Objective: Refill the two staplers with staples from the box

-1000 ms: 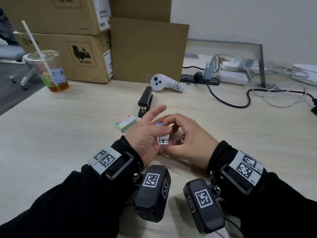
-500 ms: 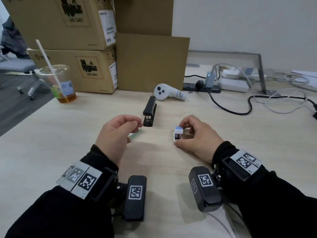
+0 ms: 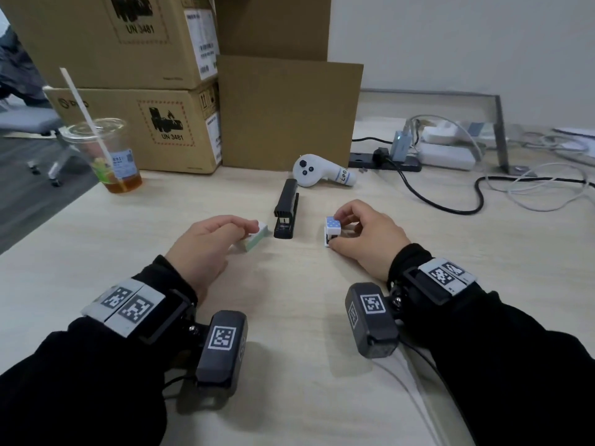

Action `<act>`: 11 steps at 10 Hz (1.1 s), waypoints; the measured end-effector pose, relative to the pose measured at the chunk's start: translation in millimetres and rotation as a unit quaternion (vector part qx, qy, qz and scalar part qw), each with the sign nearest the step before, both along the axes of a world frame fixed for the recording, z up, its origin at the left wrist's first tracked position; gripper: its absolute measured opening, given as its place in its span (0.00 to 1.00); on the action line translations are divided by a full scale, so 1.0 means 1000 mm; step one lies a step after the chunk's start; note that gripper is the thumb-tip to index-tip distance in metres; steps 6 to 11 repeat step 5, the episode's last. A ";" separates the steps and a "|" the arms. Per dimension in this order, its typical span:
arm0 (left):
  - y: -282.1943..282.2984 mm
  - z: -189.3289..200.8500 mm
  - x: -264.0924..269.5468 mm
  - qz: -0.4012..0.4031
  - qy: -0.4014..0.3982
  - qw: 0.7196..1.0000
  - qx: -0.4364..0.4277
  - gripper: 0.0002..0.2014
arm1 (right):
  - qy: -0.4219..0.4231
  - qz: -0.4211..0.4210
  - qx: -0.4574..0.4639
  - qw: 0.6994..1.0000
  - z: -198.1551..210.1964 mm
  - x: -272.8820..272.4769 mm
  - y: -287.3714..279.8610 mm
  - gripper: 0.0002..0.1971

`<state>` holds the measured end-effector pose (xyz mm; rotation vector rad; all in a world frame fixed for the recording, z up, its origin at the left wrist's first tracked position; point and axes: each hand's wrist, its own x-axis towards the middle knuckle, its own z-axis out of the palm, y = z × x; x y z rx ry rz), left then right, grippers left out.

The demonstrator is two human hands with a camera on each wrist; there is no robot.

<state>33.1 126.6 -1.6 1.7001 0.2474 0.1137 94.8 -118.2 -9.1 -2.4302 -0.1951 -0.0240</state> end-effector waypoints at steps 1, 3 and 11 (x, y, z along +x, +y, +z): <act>0.000 0.001 0.020 -0.002 -0.017 0.999 0.030 0.14 | 0.002 -0.018 -0.005 1.000 0.001 0.019 0.008 0.14; 0.001 0.001 0.057 0.016 -0.010 0.999 0.038 0.12 | -0.001 -0.034 0.002 0.999 -0.004 0.047 0.017 0.13; 0.014 -0.009 0.046 0.070 -0.092 0.987 -0.110 0.16 | -0.015 -0.041 0.121 0.992 -0.005 0.040 0.011 0.19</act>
